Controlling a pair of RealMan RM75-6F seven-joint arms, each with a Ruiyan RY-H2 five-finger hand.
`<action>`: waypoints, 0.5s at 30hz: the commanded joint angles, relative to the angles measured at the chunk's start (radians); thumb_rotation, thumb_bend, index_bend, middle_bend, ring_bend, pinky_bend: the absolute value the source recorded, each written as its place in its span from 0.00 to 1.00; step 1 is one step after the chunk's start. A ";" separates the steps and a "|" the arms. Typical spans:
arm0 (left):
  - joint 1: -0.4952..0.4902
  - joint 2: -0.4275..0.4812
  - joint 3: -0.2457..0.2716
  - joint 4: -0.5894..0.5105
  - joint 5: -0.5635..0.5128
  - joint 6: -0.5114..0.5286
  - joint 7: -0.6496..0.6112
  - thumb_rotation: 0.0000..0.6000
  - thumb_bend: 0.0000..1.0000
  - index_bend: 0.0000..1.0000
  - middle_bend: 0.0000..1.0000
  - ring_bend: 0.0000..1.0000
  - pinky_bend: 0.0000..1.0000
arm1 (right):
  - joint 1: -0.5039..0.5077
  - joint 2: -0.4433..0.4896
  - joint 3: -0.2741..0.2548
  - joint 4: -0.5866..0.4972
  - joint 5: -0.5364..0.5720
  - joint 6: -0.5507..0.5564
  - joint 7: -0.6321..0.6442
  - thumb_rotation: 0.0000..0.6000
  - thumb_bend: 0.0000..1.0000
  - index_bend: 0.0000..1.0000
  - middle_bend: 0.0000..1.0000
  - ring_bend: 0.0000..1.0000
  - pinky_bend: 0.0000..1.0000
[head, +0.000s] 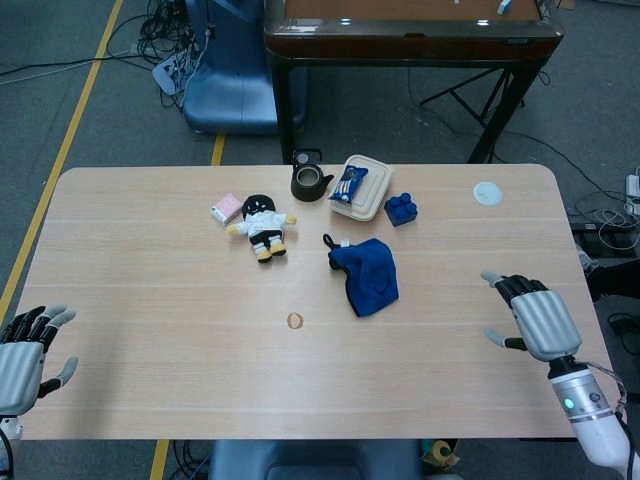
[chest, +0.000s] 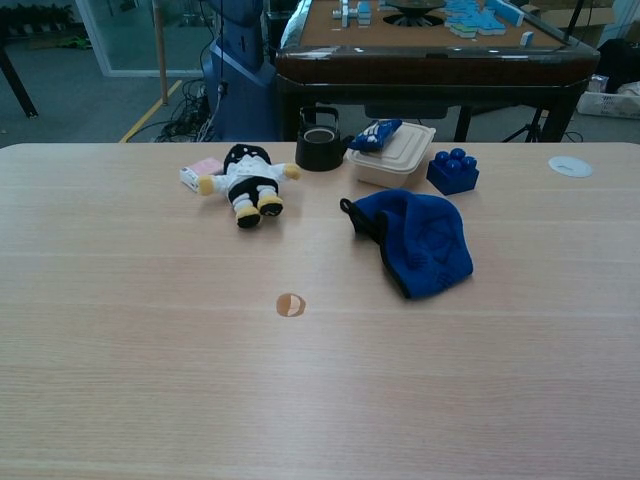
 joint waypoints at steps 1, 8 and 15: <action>0.004 0.002 0.000 -0.001 0.000 0.005 -0.003 1.00 0.27 0.23 0.18 0.12 0.12 | 0.082 -0.023 0.033 -0.024 0.048 -0.101 -0.051 1.00 0.19 0.08 0.27 0.26 0.36; 0.014 0.005 0.002 -0.001 0.000 0.018 -0.013 1.00 0.27 0.23 0.18 0.12 0.12 | 0.218 -0.096 0.078 0.003 0.148 -0.267 -0.117 1.00 0.14 0.01 0.18 0.16 0.31; 0.027 0.016 0.003 -0.007 0.001 0.035 -0.022 1.00 0.27 0.23 0.18 0.12 0.12 | 0.356 -0.194 0.120 0.111 0.269 -0.412 -0.158 1.00 0.13 0.00 0.07 0.06 0.23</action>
